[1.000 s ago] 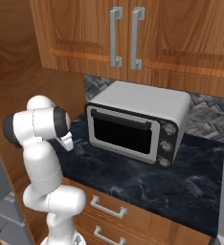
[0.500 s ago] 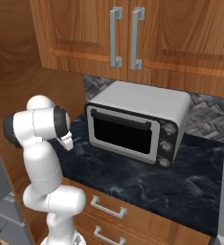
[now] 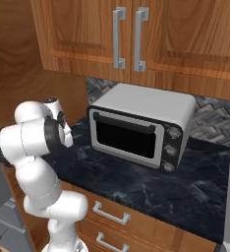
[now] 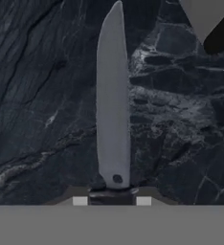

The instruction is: Retrieve the butter from the fridge and place it on a plate on the dining table. Then retrieve the butter knife by the fridge and place it near the plate.

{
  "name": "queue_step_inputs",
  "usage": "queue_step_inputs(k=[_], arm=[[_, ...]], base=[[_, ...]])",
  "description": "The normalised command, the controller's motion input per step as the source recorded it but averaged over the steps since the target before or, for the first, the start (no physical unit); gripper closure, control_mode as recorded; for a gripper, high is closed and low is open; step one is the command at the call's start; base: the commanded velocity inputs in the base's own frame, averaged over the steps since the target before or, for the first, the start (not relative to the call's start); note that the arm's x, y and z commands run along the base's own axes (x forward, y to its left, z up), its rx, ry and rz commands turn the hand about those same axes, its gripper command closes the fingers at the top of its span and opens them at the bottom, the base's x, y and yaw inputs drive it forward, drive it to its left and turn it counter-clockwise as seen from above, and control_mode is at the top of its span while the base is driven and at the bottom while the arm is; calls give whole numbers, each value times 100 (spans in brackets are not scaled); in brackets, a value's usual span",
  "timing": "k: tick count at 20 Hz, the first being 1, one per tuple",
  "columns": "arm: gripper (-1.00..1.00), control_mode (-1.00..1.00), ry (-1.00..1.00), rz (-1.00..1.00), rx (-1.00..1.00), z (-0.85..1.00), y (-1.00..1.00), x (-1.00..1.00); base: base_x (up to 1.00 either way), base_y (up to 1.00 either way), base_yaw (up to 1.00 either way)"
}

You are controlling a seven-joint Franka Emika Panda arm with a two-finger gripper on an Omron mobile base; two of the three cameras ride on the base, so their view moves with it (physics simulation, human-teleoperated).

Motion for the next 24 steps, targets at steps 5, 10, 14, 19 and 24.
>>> queue_step_inputs(k=[5,10,14,19,24], arm=[[100,-100,0,2,0,97,-31,-41],[100,-100,0,12,2,91,-41,-71],[100,-100,0,24,3,68,-37,-67],[100,-100,0,29,0,46,-26,-61],[100,-100,0,29,0,19,-19,-54]], base=[[0,0,0],[0,0,0],[0,0,0],[0,0,0],[0,0,0]])
